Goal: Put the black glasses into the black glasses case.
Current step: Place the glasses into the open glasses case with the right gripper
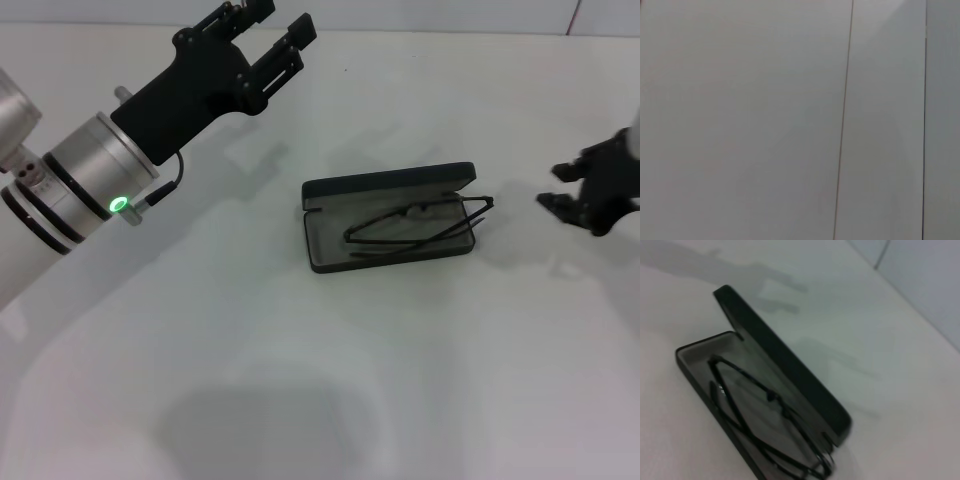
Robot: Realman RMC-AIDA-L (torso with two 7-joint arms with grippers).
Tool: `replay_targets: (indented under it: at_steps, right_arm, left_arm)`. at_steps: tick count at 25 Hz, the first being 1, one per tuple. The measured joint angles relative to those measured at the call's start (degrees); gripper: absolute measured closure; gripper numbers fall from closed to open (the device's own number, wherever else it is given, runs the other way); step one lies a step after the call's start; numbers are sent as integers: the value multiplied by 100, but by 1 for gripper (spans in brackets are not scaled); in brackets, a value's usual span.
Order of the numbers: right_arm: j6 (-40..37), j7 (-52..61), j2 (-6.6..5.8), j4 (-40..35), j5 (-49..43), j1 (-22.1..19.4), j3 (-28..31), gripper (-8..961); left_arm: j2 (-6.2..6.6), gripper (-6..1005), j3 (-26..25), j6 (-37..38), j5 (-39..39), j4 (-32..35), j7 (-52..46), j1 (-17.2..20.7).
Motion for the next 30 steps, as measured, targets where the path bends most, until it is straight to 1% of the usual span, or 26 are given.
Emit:
replay_targets:
  at_steps: [6,11,18,23,30]
  right_arm:
    - [236,6,12,718,-14,574,-394,640]
    - [340,9,18,1067,40,916,-570,640]
    - [527,4,27,1176,119,1006,-815,639]
    - [450,-42,0,1076,405,965,-830,639]
    - [425,-50,-7,1072,399,945,-778,638]
  left_arm:
    - [0,403,0,-3,53,0,-19,0]
    - [0,404,0,-3,57,0,-25,13]
    - [0,404,0,-3,61,0,-25,17]
    - [-5,404,0,-3,62,0,-25,6]
    - [-8,404,0,-3,62,0,-13,-10]
